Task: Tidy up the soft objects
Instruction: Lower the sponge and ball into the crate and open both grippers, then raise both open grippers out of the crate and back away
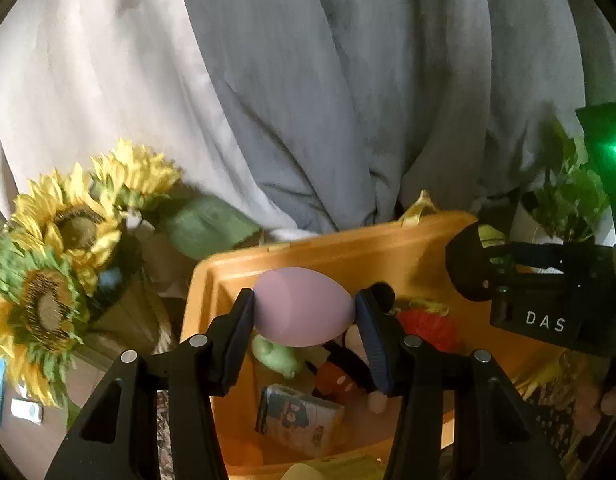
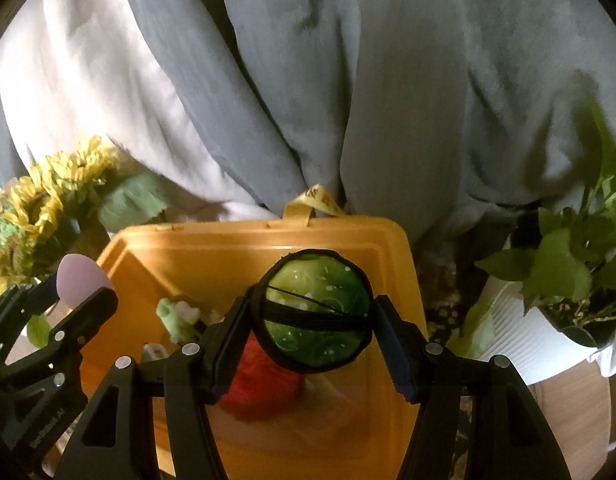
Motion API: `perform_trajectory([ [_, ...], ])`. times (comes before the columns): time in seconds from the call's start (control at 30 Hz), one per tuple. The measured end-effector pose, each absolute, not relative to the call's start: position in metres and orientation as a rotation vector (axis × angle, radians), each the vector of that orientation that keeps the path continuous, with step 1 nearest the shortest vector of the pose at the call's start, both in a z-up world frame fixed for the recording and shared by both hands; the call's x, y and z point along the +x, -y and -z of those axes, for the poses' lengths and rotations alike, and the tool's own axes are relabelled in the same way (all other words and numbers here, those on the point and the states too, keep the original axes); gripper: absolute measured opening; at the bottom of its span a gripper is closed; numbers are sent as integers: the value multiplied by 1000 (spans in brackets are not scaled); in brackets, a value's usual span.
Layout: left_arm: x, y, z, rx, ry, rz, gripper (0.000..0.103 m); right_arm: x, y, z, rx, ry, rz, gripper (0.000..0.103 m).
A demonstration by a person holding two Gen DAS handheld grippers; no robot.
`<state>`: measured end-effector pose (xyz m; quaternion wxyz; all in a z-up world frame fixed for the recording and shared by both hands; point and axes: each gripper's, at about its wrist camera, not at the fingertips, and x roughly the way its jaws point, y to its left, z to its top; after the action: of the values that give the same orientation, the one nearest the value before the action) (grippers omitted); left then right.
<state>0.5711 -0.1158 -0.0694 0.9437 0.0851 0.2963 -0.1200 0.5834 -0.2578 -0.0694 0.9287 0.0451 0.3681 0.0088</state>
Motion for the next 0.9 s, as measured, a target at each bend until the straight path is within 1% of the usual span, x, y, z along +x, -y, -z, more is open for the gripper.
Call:
perform_trajectory([
  [0.37,585,116,90,177,-721,261,53,596,253,86,48,-827,-38,63],
  [0.5,587,115,89,175,-724,248,61,597,250,85,29,-816,-29,66],
  [0.6,584,115,85,182,-711,241,61,596,249,82,13,-803,-24,66],
  [0.67,580,113,82,181,-699,232,65,592,250,78,12,-790,-18,66],
  [0.87,556,106,61,175,-640,193,74,571,249,63,5,-746,1,66],
  [0.9,548,104,55,171,-621,183,77,567,249,59,1,-735,4,66],
])
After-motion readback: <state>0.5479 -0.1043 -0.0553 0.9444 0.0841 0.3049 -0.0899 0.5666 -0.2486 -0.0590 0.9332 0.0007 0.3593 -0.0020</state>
